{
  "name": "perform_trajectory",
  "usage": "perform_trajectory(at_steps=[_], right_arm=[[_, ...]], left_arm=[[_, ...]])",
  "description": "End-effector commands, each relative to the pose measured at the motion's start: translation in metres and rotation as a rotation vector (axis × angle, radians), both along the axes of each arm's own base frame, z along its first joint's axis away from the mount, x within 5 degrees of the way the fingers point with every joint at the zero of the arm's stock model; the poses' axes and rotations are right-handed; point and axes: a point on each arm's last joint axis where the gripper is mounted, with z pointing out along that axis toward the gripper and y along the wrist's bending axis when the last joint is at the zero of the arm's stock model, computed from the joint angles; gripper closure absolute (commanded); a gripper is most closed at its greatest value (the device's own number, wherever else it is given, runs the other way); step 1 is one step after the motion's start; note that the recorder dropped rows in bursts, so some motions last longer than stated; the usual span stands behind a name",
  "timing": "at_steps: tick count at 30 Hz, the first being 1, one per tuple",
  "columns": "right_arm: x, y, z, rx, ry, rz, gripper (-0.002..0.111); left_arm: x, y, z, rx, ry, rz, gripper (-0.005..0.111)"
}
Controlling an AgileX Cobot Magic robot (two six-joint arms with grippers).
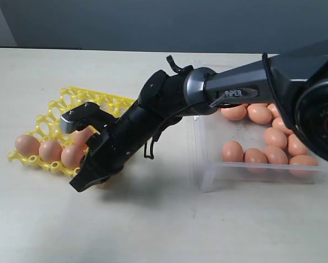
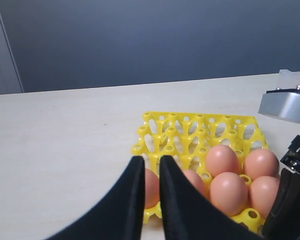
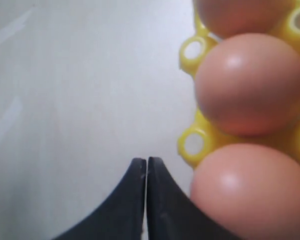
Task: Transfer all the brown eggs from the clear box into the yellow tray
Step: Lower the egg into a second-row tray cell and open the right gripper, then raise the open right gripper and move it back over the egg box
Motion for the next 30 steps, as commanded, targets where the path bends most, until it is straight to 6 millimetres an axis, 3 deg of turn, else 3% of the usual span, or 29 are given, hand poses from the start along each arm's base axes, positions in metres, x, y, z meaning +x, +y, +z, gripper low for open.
perform_trajectory(at_steps=[1,15,20,24,27,30], right_arm=[[0.003,-0.002,-0.011,-0.038,0.006,-0.045,0.105],[0.01,-0.006,-0.014,-0.118,-0.036,-0.13,0.105],[0.001,-0.008,-0.008,-0.125,0.023,-0.052,0.105],[-0.008,-0.014,0.014,-0.151,0.061,0.017,0.105],[-0.01,-0.022,0.047,-0.177,0.017,0.0,0.105],[-0.001,-0.039,0.095,-0.219,-0.149,-0.164,0.105]], left_arm=[[0.001,0.0,-0.002,0.001,0.007,-0.002,0.095],[0.001,0.0,-0.002,0.001,0.007,-0.002,0.095],[0.001,0.0,-0.002,0.001,0.007,-0.002,0.095],[0.001,0.0,-0.002,0.001,0.007,-0.002,0.095],[0.001,0.0,-0.002,0.001,0.007,-0.002,0.095],[0.001,0.0,-0.002,0.001,0.007,-0.002,0.095]])
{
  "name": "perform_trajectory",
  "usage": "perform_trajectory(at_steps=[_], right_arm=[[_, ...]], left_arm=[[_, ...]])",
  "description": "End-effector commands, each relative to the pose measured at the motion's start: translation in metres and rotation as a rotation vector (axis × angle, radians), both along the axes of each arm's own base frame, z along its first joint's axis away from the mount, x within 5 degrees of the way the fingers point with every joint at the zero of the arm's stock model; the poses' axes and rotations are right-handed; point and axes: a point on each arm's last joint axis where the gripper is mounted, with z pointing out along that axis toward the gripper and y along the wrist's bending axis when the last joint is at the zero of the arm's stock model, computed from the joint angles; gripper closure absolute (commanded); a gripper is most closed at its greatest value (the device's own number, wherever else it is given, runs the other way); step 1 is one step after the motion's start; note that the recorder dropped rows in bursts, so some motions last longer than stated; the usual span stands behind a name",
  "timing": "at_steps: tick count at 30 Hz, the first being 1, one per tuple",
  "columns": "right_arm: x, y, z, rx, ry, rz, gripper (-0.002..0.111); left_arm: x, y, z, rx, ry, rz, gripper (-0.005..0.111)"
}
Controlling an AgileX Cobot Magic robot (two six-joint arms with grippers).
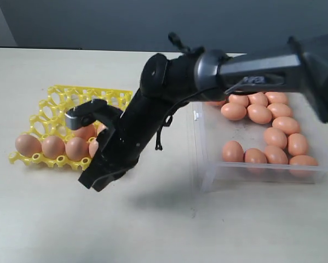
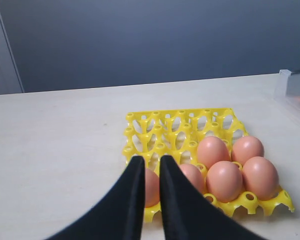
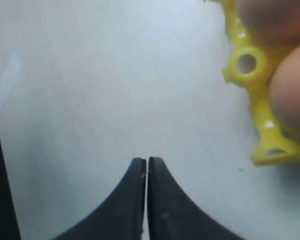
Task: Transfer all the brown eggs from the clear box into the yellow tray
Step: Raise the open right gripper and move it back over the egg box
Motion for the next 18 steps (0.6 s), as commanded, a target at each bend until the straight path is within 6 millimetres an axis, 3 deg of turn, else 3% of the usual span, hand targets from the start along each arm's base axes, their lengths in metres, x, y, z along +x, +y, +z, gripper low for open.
perform_trajectory(at_steps=[1,4,6,9,11,14,18], right_arm=[[0.013,-0.031,0.069,-0.096,-0.25,-0.2,0.105],[0.04,-0.081,0.101,-0.261,-0.395,-0.517,0.105],[0.061,-0.12,0.109,-0.389,-0.489,-0.643,0.105],[0.092,-0.172,0.104,-0.467,-0.497,-0.724,0.105],[0.11,-0.198,0.09,-0.49,-0.496,-0.658,0.105],[0.122,-0.213,0.069,-0.471,-0.457,-0.531,0.105],[0.133,-0.212,0.049,-0.421,-0.462,-0.501,0.101]], left_arm=[[0.001,0.0,-0.002,0.001,0.007,-0.002,0.095],[0.001,0.0,-0.002,0.001,0.007,-0.002,0.095],[0.001,0.0,-0.002,0.001,0.007,-0.002,0.095],[0.001,0.0,-0.002,0.001,0.007,-0.002,0.095],[0.001,0.0,-0.002,0.001,0.007,-0.002,0.095],[0.001,0.0,-0.002,0.001,0.007,-0.002,0.095],[0.001,0.0,-0.002,0.001,0.007,-0.002,0.095]])
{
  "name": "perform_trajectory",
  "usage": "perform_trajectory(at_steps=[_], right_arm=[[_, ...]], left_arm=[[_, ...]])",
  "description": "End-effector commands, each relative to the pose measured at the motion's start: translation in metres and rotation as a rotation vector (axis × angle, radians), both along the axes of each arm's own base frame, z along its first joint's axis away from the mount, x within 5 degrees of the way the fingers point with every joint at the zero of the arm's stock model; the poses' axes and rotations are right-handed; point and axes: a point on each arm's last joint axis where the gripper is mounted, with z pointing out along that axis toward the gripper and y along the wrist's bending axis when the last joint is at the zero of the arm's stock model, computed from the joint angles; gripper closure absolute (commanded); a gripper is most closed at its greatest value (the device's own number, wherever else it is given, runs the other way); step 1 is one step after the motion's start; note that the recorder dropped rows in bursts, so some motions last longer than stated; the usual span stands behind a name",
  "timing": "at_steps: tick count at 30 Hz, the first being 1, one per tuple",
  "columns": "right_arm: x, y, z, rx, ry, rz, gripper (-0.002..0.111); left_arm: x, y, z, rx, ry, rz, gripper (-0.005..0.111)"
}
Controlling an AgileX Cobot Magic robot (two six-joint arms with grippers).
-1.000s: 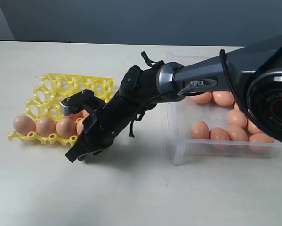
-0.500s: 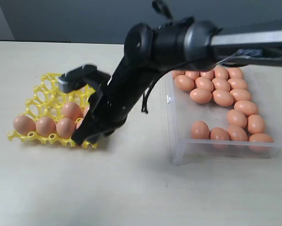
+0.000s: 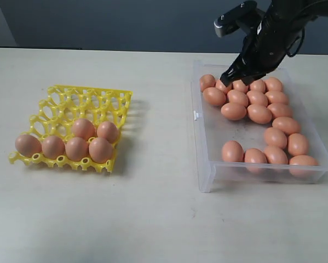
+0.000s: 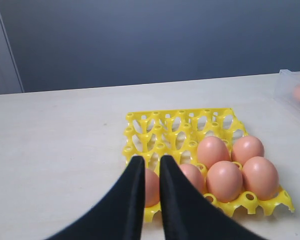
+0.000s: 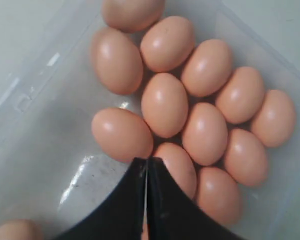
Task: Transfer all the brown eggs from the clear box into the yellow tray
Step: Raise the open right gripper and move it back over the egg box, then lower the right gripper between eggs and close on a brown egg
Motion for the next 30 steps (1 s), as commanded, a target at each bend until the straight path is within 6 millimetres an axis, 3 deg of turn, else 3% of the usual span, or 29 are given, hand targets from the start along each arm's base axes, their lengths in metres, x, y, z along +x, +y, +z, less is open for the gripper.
perform_trajectory(at_steps=[1,5,7,9,14,23,24,27,30], right_arm=[[0.011,0.004,-0.021,0.016,-0.009,0.11,0.095],[0.016,0.008,-0.037,-0.003,-0.014,0.151,0.063],[0.018,0.007,-0.045,-0.033,-0.006,0.17,0.053],[0.019,0.005,-0.053,-0.064,0.012,0.185,0.055],[0.02,0.004,-0.072,-0.084,0.064,0.188,0.071],[0.021,0.004,-0.092,-0.099,0.109,0.192,0.072],[0.02,0.004,-0.093,-0.1,0.121,0.191,0.071],[0.019,0.004,-0.099,-0.093,0.155,0.163,0.053],[0.018,0.004,-0.101,-0.095,0.166,0.161,0.053]], left_arm=[[0.001,0.0,-0.002,0.001,0.007,-0.002,0.095],[0.001,0.0,-0.002,0.001,0.007,-0.002,0.095],[0.001,0.0,-0.002,0.001,0.007,-0.002,0.095],[0.001,0.0,-0.002,0.001,0.007,-0.002,0.095],[0.001,0.0,-0.002,0.001,0.007,-0.002,0.095],[0.001,0.0,-0.002,0.001,0.007,-0.002,0.095],[0.001,0.0,-0.002,0.001,0.007,-0.002,0.095],[0.001,0.0,-0.002,0.001,0.007,-0.002,0.095],[0.001,0.0,-0.002,0.001,0.007,-0.002,0.095]])
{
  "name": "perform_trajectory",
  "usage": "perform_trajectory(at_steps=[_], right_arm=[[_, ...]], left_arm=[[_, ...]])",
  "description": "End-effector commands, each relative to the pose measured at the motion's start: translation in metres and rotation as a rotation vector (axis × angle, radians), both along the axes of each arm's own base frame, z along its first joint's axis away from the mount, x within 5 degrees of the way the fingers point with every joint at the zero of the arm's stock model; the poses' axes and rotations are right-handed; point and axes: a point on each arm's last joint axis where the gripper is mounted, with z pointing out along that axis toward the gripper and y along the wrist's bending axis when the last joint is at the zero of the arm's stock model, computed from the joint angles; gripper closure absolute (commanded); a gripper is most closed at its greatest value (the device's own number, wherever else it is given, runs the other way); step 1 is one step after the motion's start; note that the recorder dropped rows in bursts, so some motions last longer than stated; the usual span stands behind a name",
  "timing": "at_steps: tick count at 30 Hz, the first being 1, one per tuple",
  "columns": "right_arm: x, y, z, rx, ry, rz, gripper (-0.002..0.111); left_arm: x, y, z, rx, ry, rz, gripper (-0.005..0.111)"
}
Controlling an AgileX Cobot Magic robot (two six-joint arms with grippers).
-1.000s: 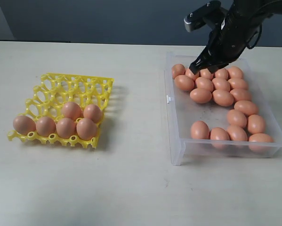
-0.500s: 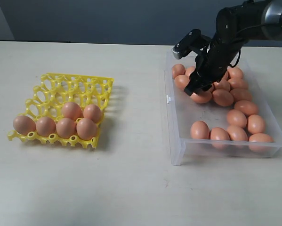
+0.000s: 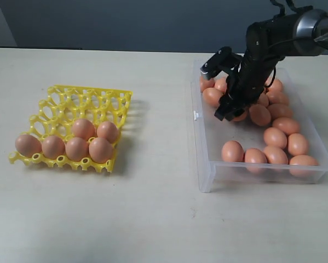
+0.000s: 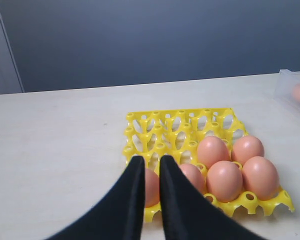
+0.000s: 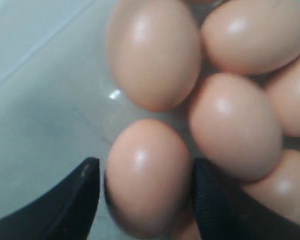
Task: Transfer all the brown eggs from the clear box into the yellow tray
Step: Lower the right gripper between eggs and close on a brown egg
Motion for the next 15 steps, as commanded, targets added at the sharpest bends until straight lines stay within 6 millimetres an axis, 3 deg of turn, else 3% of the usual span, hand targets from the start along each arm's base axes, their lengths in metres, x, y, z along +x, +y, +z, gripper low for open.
perform_trajectory(at_steps=[1,2,6,11,15], right_arm=[[-0.003,-0.002,-0.011,-0.009,0.048,-0.018,0.055],[-0.003,-0.002,-0.011,-0.009,0.05,-0.018,0.061],[-0.003,0.0,-0.011,0.017,0.055,-0.036,0.109],[-0.004,0.001,-0.007,0.035,0.052,-0.057,0.105],[-0.007,0.008,0.017,0.124,0.022,-0.099,0.105]], left_arm=[[0.001,0.0,-0.002,0.001,0.007,-0.002,0.095],[0.001,0.0,-0.002,0.001,0.007,-0.002,0.095],[0.001,0.0,-0.002,0.001,0.007,-0.002,0.095],[0.001,0.0,-0.002,0.001,0.007,-0.002,0.095],[0.001,0.0,-0.002,0.001,0.007,-0.002,0.095]])
